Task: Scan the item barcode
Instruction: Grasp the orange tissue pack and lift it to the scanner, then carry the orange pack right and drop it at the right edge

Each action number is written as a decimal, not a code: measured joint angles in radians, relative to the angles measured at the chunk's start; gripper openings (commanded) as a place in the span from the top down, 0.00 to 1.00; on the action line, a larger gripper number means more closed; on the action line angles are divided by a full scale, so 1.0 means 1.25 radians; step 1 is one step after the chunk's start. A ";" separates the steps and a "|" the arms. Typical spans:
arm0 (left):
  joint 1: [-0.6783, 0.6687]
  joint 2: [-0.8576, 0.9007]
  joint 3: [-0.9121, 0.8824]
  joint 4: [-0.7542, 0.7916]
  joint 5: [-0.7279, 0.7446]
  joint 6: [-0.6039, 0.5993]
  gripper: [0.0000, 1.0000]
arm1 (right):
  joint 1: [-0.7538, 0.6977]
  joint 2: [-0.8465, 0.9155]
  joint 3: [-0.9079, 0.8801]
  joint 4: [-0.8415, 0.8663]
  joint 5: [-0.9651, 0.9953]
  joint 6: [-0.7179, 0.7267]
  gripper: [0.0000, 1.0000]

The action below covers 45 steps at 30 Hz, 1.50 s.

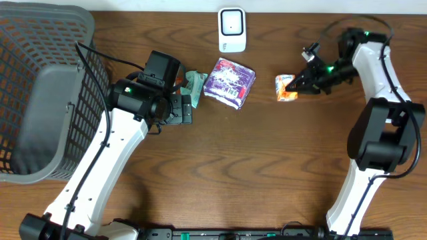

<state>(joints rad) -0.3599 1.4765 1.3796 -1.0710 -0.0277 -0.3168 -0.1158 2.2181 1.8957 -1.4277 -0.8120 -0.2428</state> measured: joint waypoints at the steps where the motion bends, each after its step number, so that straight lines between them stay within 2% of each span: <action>1: 0.000 0.000 0.000 0.001 0.000 0.000 0.02 | 0.003 0.000 0.017 -0.026 -0.012 -0.027 0.99; 4: 0.000 0.000 0.000 0.001 0.000 0.000 0.02 | 0.023 0.000 0.047 -0.160 -0.092 -0.176 0.99; 7: 0.000 0.000 0.000 0.001 0.000 0.000 0.02 | 0.035 0.000 0.048 -0.213 -0.154 -0.281 0.99; 12: 0.000 0.000 0.000 0.001 0.000 0.000 0.02 | 0.036 0.000 0.048 -0.216 -0.200 -0.352 0.99; 19: 0.000 0.000 0.000 0.001 0.000 0.000 0.02 | 0.039 0.000 0.048 -0.197 -0.199 -0.374 0.99; 20: 0.000 0.000 0.000 0.001 0.000 0.000 0.02 | 0.044 0.000 0.049 -0.160 -0.179 -0.354 0.99; 22: 0.000 0.000 0.000 0.001 0.000 0.000 0.02 | 0.071 0.001 0.056 -0.052 -0.064 -0.234 0.99; 23: 0.000 0.000 0.000 0.000 0.000 0.000 0.02 | 0.097 0.001 0.076 0.024 0.067 -0.123 0.99; 25: 0.000 0.001 0.000 0.001 0.000 0.000 0.02 | 0.158 0.001 0.107 0.094 0.299 0.022 0.99; 26: 0.000 0.001 0.000 -0.001 0.000 0.000 0.02 | 0.178 0.001 0.117 0.117 0.360 0.054 0.99; 28: 0.000 0.001 0.000 0.000 0.000 0.000 0.02 | 0.262 0.000 0.145 0.263 0.601 0.150 0.99; 29: 0.000 0.001 0.000 0.001 0.000 0.000 0.02 | 0.284 0.000 0.154 0.319 0.664 0.167 0.99; 30: 0.000 0.001 0.000 0.000 0.000 0.000 0.02 | 0.302 0.001 0.157 0.358 0.706 0.171 0.99; 32: 0.000 0.001 0.000 0.001 0.000 0.000 0.02 | 0.357 0.001 0.161 0.547 0.843 0.166 0.99; 37: 0.000 0.001 0.000 0.000 0.000 0.000 0.02 | 0.417 0.019 0.167 0.789 0.941 0.105 0.99; 40: 0.000 0.001 0.000 0.001 0.000 0.000 0.02 | 0.435 0.061 0.172 0.869 0.967 0.080 0.99; 45: 0.000 0.001 0.000 0.001 0.000 0.000 0.02 | 0.443 0.139 0.170 0.883 0.978 0.077 0.99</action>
<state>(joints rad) -0.3599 1.4776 1.3796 -1.0702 -0.0277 -0.3168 0.4381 2.3924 2.1078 -0.3237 0.4107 -0.1463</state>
